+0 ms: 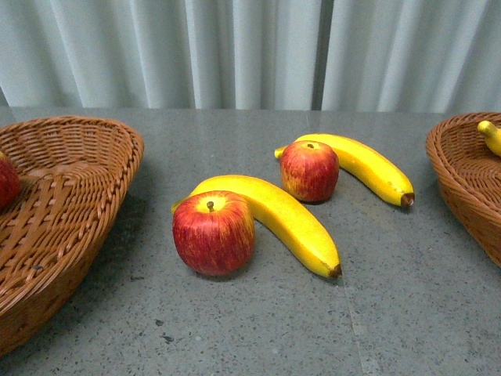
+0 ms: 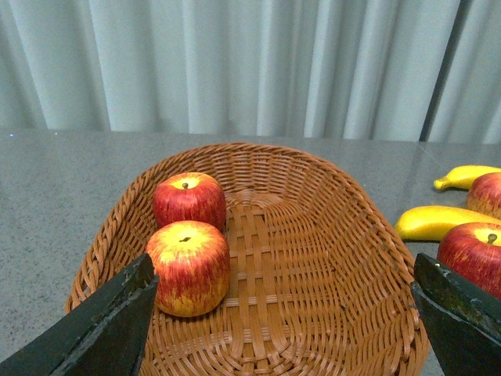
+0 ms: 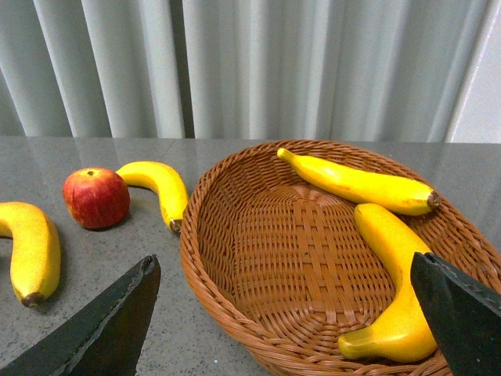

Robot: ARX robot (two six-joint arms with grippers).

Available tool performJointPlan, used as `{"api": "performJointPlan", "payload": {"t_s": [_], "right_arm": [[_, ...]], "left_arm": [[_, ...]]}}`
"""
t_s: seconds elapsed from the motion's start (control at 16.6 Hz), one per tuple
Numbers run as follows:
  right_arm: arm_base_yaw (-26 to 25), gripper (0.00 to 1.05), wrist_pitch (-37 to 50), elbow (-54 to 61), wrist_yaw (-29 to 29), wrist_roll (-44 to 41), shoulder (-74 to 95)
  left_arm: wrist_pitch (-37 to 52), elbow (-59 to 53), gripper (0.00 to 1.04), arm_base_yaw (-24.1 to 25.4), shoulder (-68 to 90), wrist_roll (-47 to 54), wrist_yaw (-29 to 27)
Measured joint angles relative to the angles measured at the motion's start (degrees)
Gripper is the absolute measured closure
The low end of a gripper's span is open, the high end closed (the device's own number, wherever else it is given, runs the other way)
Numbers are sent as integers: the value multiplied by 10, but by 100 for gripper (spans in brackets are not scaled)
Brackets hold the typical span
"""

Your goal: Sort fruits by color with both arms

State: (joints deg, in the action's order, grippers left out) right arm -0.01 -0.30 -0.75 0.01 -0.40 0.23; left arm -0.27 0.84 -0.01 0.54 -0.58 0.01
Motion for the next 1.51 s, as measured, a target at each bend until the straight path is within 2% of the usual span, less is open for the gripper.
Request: {"api": "performJointPlan", "payload": {"t_s": [1.03,1.09,1.15,1.21,1.33,1.51], "right_arm": [[0,7,0,0,0,0,0],[0,7,0,0,0,0,0],[0,7,0,0,0,0,0],[0,7,1,0,0,0,0],[0,7,0,0,0,0,0],[0,7,0,0,0,0,0]], "left_arm": [[0,0,7,0,0,0,0],[-31,7,7,-10,5,-7,-24],[-67,22,7,-29,33,-22,-72],[-68,40,7,-25,61,-26,-90],[-27,67,7,8,69,-25,-66],[93,99,7,54,175,-4,10]]}}
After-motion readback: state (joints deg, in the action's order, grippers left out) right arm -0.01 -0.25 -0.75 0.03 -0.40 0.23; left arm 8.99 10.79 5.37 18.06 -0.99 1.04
